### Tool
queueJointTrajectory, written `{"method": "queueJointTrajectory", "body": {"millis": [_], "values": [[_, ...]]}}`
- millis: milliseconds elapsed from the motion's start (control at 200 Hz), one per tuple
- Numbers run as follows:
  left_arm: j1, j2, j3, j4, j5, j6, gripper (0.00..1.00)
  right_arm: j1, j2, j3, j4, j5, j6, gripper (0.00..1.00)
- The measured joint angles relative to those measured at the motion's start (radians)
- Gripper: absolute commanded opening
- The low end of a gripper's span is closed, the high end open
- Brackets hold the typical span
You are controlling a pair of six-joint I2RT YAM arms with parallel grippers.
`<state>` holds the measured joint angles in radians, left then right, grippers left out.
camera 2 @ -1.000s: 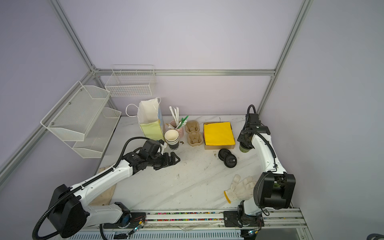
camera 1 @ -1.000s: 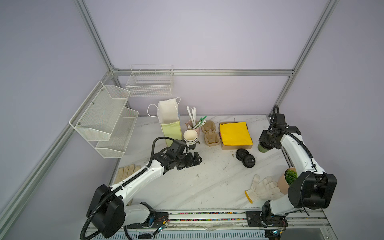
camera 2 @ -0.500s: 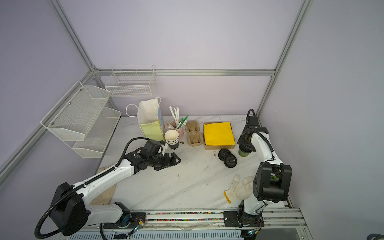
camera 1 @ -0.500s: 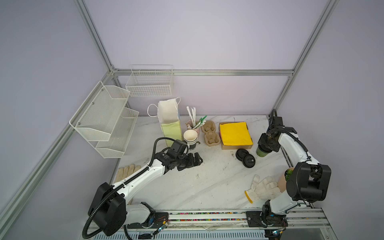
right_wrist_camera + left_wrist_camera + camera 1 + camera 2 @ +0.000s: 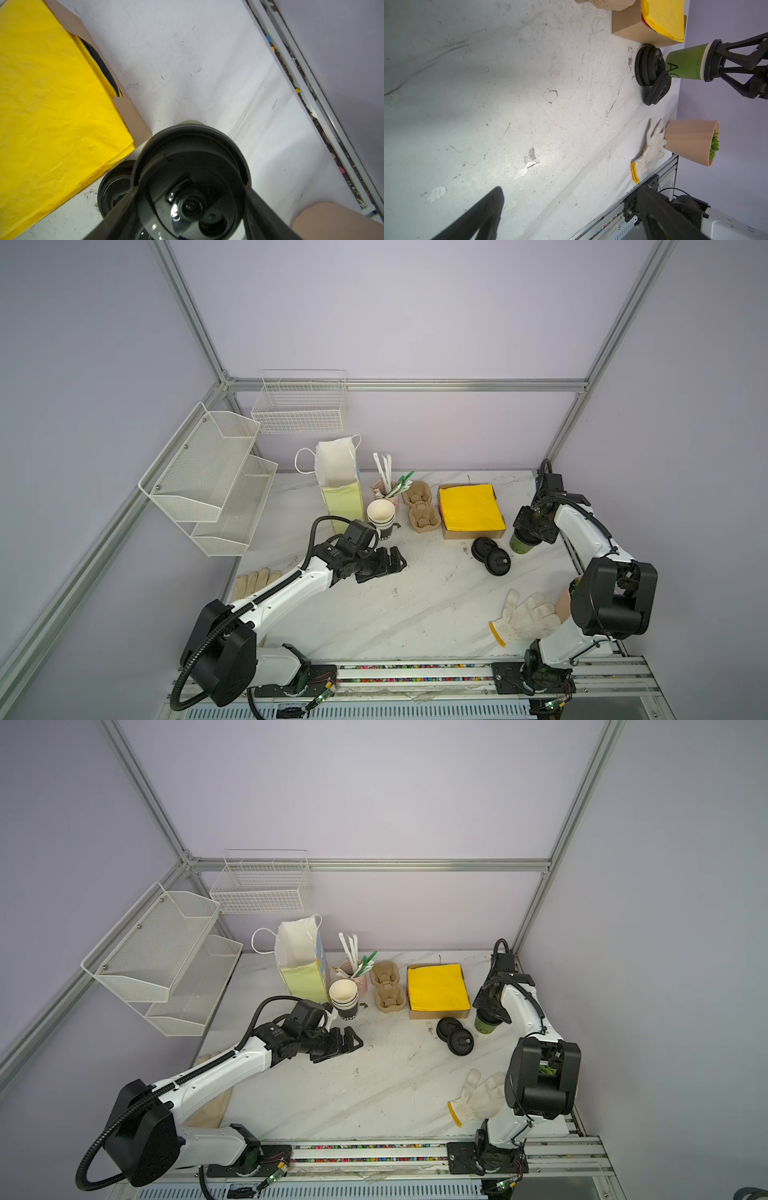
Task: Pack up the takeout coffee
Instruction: 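Lower the green cup onto the table beside the yellow box with the right gripper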
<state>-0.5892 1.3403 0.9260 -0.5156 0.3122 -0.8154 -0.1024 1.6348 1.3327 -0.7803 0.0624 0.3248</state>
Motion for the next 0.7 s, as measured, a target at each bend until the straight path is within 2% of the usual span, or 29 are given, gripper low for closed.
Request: {"method": "queueJointTrajectory", "body": {"millis": [405,700], "values": [[0.000,0.015,0.002,0.001,0.007,0.000,1.00,0.000,0.019,0.051,-0.016,-0.002,-0.001,0.83],[0.000,0.019,0.021,-0.003,0.006,0.000,1.00,0.001,0.020,0.134,-0.028,0.011,-0.004,0.83]]}}
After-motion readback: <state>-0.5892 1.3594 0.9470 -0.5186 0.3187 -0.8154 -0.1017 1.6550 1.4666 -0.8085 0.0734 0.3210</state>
